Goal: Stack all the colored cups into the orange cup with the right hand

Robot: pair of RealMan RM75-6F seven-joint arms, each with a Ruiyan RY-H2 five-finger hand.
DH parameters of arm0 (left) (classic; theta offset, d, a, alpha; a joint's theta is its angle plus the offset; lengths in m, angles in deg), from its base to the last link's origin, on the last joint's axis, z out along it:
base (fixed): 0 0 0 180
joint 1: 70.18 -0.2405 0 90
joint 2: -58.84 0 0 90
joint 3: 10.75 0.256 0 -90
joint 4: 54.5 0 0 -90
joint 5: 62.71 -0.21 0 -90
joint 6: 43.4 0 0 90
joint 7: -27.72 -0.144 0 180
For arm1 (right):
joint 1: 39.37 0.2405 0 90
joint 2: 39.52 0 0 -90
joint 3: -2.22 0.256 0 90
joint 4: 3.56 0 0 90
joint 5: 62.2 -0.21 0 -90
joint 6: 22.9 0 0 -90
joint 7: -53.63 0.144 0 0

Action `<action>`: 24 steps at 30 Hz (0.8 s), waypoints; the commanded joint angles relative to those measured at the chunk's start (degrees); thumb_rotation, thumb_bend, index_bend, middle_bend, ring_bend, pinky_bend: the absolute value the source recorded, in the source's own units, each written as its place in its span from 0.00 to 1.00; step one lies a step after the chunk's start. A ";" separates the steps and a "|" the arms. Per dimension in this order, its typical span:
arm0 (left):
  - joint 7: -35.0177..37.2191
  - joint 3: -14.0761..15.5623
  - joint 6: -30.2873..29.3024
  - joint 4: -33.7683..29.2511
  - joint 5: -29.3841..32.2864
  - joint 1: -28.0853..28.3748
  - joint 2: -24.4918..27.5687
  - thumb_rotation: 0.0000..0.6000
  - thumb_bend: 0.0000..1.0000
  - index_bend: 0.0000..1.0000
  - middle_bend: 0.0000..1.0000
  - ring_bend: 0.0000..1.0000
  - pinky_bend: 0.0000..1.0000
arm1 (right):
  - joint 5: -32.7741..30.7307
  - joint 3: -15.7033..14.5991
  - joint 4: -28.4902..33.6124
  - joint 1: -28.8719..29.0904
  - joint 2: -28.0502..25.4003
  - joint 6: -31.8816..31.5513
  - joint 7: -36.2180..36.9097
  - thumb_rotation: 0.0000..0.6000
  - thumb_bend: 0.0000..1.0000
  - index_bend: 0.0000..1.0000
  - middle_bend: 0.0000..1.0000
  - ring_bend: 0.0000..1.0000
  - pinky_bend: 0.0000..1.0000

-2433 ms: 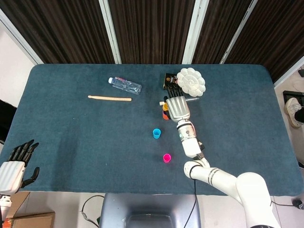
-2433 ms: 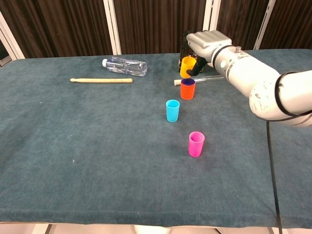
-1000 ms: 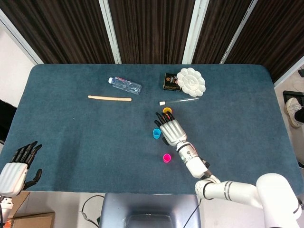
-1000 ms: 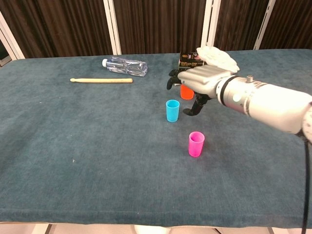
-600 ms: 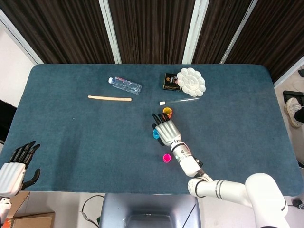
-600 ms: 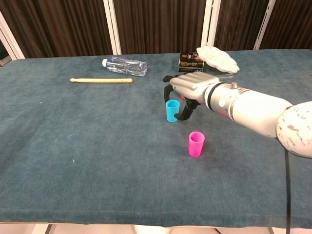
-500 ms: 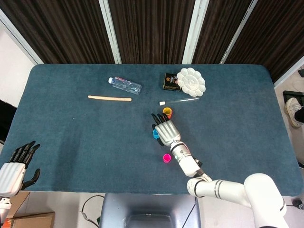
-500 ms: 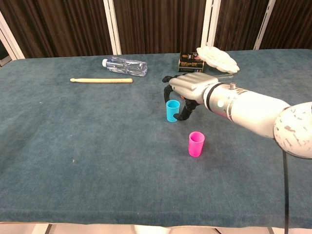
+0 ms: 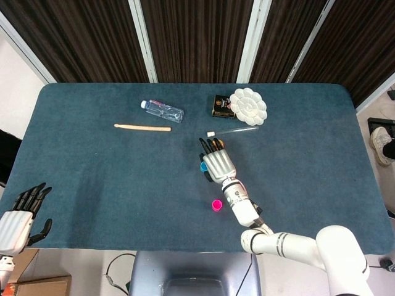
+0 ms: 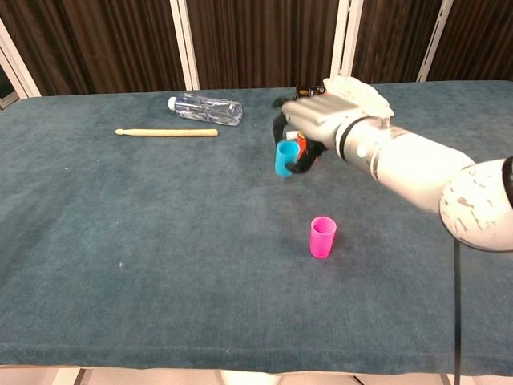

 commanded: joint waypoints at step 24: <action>-0.81 -0.28 1.15 -0.19 1.19 0.33 -0.13 1.00 0.46 0.00 0.00 0.00 0.11 | -1.10 7.11 -19.85 4.11 6.66 1.56 4.51 1.00 0.50 0.61 0.06 0.00 0.00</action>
